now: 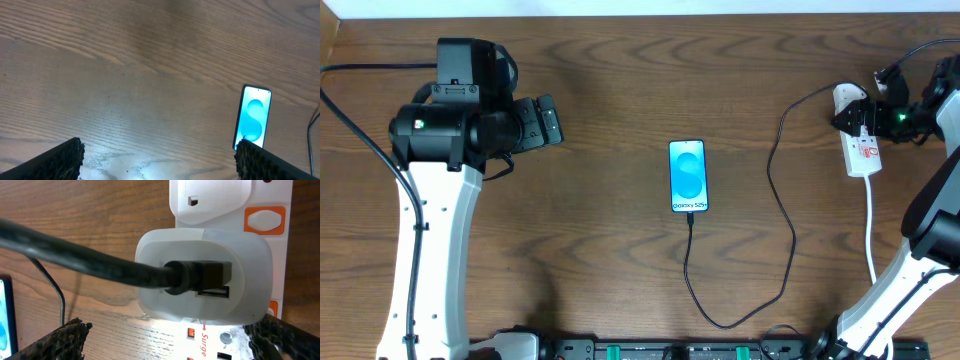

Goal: Plug charger to phone and switch on socket

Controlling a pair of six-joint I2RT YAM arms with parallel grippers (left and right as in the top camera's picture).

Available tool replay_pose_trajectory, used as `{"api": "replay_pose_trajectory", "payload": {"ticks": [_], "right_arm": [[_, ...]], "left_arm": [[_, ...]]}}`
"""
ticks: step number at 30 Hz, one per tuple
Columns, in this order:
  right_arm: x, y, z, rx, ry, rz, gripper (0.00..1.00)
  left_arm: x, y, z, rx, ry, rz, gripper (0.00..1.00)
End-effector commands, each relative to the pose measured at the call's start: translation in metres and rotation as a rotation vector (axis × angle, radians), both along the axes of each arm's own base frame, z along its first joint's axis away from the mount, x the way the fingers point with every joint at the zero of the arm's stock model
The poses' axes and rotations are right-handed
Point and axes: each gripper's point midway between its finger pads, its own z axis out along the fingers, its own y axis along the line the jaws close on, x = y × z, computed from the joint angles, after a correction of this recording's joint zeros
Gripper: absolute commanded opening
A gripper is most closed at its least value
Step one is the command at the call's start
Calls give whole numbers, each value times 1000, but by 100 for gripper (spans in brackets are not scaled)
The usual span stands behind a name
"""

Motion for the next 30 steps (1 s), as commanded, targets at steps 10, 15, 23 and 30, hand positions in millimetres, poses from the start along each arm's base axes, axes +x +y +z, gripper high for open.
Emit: {"api": "replay_pose_trajectory", "payload": {"ticks": [10,15,23,30], "right_arm": [[-26,-37,5,-155,236,-253,99],[-27,-53,52,-253,173,-301,99],[-29,-38,169,-258,-101,-331,99],[-47,-25,232,-278,-251,-336,99]], "left_arm": [[0,2,5,20,-14,-4,96],[0,2,5,20,-14,-4,96],[0,2,5,20,-14,-4,97],[0,2,5,20,-14,-4,97]]}}
